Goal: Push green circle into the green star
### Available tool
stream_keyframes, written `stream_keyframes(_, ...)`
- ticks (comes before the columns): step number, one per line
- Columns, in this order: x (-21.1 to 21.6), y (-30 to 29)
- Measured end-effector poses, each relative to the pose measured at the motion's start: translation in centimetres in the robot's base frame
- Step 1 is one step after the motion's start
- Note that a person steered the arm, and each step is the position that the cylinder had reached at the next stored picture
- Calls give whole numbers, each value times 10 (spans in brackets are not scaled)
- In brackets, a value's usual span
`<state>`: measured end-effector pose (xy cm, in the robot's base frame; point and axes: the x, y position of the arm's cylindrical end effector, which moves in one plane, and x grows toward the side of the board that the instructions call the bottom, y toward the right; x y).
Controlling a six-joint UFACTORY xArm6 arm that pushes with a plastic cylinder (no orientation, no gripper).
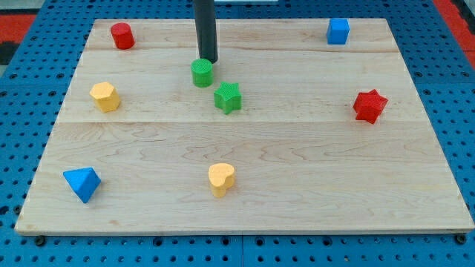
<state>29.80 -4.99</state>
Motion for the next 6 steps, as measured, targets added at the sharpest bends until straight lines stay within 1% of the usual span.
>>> stream_keyframes(1, 12, 10)
stream_keyframes(2, 14, -18)
stream_keyframes(3, -15, -66)
stream_keyframes(4, 3, -95)
stream_keyframes(5, 43, -29)
stream_keyframes(6, 53, -12)
